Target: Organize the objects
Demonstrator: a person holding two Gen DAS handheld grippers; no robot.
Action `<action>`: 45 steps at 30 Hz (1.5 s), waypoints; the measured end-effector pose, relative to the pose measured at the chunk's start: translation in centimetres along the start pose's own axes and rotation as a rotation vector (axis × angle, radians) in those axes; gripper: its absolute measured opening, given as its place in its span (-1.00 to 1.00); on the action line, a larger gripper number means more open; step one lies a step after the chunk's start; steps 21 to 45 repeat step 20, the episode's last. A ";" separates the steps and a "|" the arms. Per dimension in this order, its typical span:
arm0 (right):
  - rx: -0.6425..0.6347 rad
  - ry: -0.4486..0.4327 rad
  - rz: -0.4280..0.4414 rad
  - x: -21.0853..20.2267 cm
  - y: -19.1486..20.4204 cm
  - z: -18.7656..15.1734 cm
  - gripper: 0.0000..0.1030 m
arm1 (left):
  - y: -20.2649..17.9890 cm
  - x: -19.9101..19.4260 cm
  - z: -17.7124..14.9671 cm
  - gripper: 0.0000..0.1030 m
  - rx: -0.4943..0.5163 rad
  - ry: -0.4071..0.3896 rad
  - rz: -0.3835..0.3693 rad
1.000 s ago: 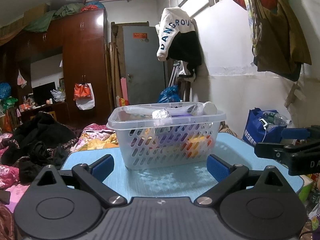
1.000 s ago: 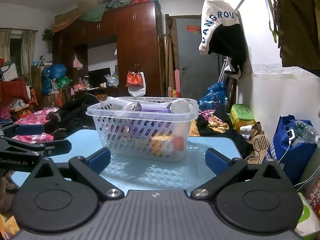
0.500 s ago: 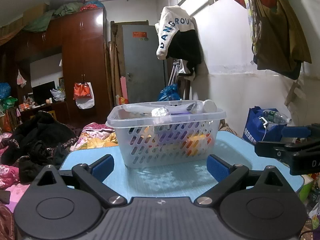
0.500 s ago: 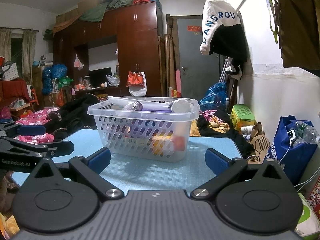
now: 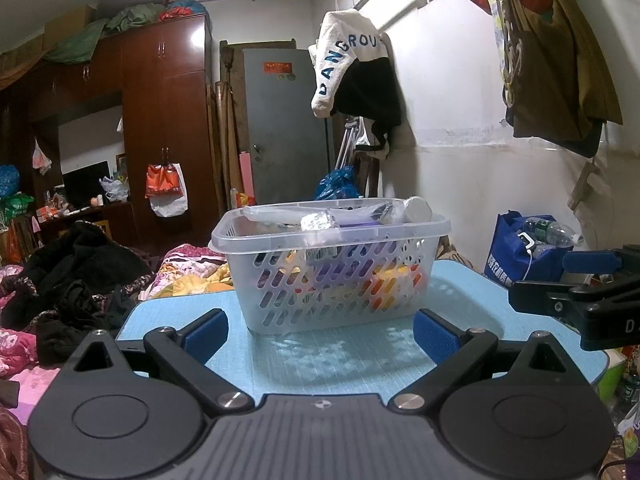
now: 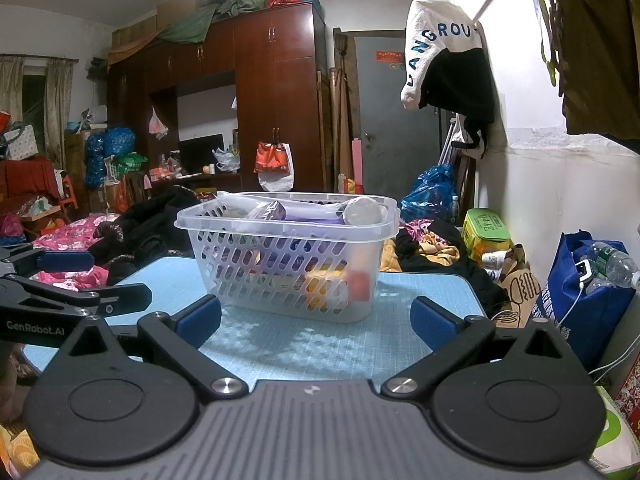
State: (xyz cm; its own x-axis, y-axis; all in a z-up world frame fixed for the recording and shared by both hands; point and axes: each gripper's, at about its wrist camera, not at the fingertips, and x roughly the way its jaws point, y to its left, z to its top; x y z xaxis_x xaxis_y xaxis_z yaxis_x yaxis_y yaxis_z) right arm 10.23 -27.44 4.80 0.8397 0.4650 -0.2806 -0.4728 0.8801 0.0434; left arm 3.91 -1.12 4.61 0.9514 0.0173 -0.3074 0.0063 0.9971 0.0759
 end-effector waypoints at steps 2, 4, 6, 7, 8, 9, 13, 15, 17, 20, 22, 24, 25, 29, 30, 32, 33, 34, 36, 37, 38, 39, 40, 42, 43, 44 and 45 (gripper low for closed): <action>-0.001 0.000 0.000 0.0 0.0 0.0 1.00 | 0.0 0.1 0.0 0.94 0.002 0.002 0.000; -0.002 0.001 -0.001 0.0 0.1 0.0 1.00 | -0.1 0.2 -0.1 0.94 0.003 0.003 0.001; -0.005 0.003 -0.002 0.1 0.0 -0.1 1.00 | -0.2 0.3 -0.1 0.94 0.004 0.006 -0.001; -0.007 0.004 -0.002 0.1 0.0 -0.1 1.00 | -0.2 0.3 -0.2 0.94 0.004 0.008 -0.002; -0.009 0.004 -0.002 0.1 0.0 -0.1 1.00 | -0.1 0.4 -0.2 0.94 0.003 0.010 -0.005; -0.011 0.005 -0.002 0.2 -0.1 -0.1 1.00 | -0.1 0.4 -0.2 0.94 0.003 0.011 -0.006; -0.013 0.006 0.000 0.2 -0.1 -0.1 1.00 | -0.2 0.4 -0.3 0.94 0.005 0.010 -0.012; -0.015 0.006 0.000 0.2 -0.1 -0.2 1.00 | -0.2 0.4 -0.3 0.94 0.004 0.007 -0.016; -0.016 0.007 0.000 0.2 -0.1 -0.2 1.00 | -0.2 0.3 -0.3 0.94 0.005 0.004 -0.013; -0.015 0.006 0.000 0.2 -0.1 -0.3 1.00 | -0.3 0.4 -0.3 0.94 0.002 0.003 -0.007; -0.015 0.006 0.000 0.2 -0.1 -0.3 1.00 | -0.3 0.4 -0.3 0.94 0.002 0.003 -0.007; -0.015 0.006 0.000 0.2 -0.1 -0.3 1.00 | -0.3 0.4 -0.3 0.94 0.002 0.003 -0.007; -0.015 0.006 0.000 0.2 -0.1 -0.3 1.00 | -0.3 0.4 -0.3 0.94 0.002 0.003 -0.007; -0.015 0.006 0.000 0.2 -0.1 -0.3 1.00 | -0.3 0.4 -0.3 0.94 0.002 0.003 -0.007; -0.015 0.006 0.000 0.2 -0.1 -0.3 1.00 | -0.3 0.4 -0.3 0.94 0.002 0.003 -0.007; -0.015 0.006 0.000 0.2 -0.1 -0.3 1.00 | -0.3 0.4 -0.3 0.94 0.002 0.003 -0.007; -0.015 0.006 0.000 0.2 -0.1 -0.3 1.00 | -0.3 0.4 -0.3 0.94 0.002 0.003 -0.007; -0.015 0.006 0.000 0.2 -0.1 -0.3 1.00 | -0.3 0.4 -0.3 0.94 0.002 0.003 -0.007; -0.015 0.006 0.000 0.2 -0.1 -0.3 1.00 | -0.3 0.4 -0.3 0.94 0.002 0.003 -0.007; -0.015 0.006 0.000 0.2 -0.1 -0.3 1.00 | -0.3 0.4 -0.3 0.94 0.002 0.003 -0.007; -0.015 0.006 0.000 0.2 -0.1 -0.3 1.00 | -0.3 0.4 -0.3 0.94 0.002 0.003 -0.007; -0.015 0.006 0.000 0.2 -0.1 -0.3 1.00 | -0.3 0.4 -0.3 0.94 0.002 0.003 -0.007; -0.015 0.006 0.000 0.2 -0.1 -0.3 1.00 | -0.3 0.4 -0.3 0.94 0.002 0.003 -0.007; -0.015 0.006 0.000 0.2 -0.1 -0.3 1.00 | -0.3 0.4 -0.3 0.94 0.002 0.003 -0.007; -0.015 0.006 0.000 0.2 -0.1 -0.3 1.00 | -0.3 0.4 -0.3 0.94 0.002 0.003 -0.007; -0.015 0.006 0.000 0.2 -0.1 -0.3 1.00 | -0.3 0.4 -0.3 0.94 0.002 0.003 -0.007; -0.015 0.006 0.000 0.2 -0.1 -0.3 1.00 | -0.3 0.4 -0.3 0.94 0.002 0.003 -0.007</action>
